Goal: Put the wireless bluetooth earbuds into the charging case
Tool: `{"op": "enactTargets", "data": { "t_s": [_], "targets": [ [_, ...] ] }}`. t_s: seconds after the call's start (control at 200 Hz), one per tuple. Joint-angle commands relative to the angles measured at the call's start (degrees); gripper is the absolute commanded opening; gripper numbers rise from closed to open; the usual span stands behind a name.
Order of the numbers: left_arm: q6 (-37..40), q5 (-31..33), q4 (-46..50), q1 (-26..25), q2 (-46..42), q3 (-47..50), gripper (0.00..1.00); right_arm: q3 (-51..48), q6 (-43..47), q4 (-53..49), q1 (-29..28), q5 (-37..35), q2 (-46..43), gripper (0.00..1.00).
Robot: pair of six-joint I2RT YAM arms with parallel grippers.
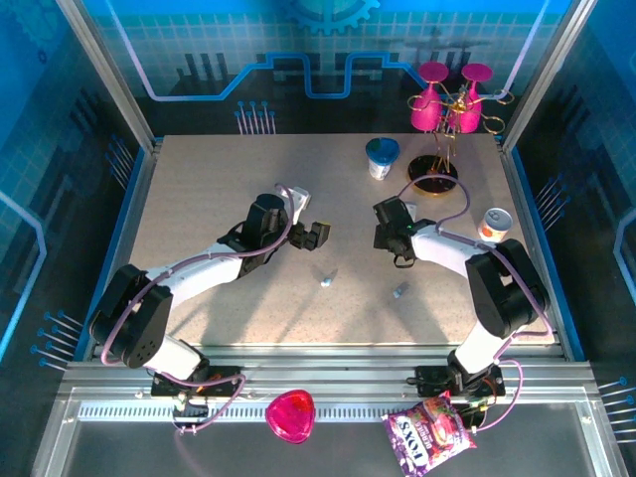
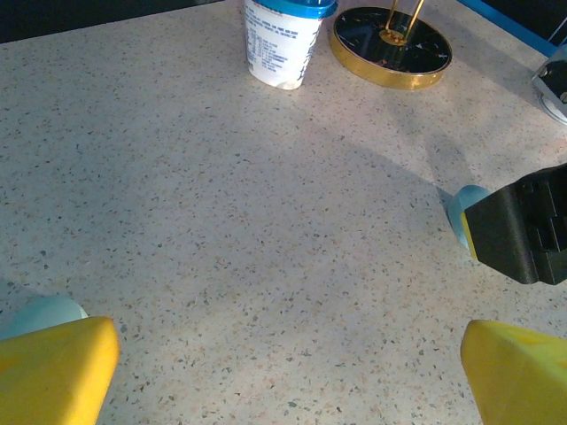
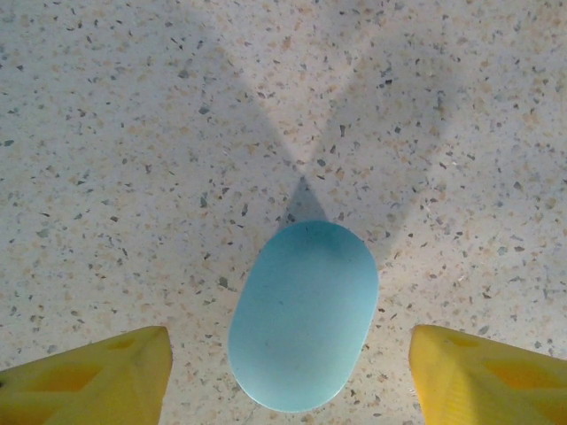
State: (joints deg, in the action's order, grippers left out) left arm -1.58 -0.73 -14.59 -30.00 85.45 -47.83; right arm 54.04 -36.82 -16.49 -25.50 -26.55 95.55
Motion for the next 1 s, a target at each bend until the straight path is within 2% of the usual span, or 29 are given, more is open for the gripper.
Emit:
{"op": "enactTargets", "data": {
  "t_s": [0.0,0.345,0.49,0.71,0.876,0.996],
  "targets": [
    [-0.3,-0.2,-1.4,-0.7,0.3,0.0,1.00,-1.0,-3.0,0.2,0.1,0.5,1.7,0.67],
    [-0.3,-0.2,-1.3,-0.9,-0.2,0.6,0.99,0.6,-2.3,1.3,1.0,1.8,5.1,0.44],
    [-0.3,-0.1,-1.4,-0.9,-0.3,0.7,0.99,0.4,-0.7,1.9,2.0,2.6,5.0,0.38],
    [-0.1,-0.3,-1.9,-0.9,-0.7,0.8,0.99,-1.7,4.6,3.7,2.2,4.6,1.2,0.37],
    [0.2,-1.1,-3.0,-0.9,-0.9,1.1,0.99,-5.3,15.2,7.8,2.1,15.6,-3.3,0.39],
    [1.4,-2.2,-3.8,-0.9,-1.4,1.6,0.99,-7.5,23.6,8.2,1.2,20.5,-6.6,0.38]
  ]
}}
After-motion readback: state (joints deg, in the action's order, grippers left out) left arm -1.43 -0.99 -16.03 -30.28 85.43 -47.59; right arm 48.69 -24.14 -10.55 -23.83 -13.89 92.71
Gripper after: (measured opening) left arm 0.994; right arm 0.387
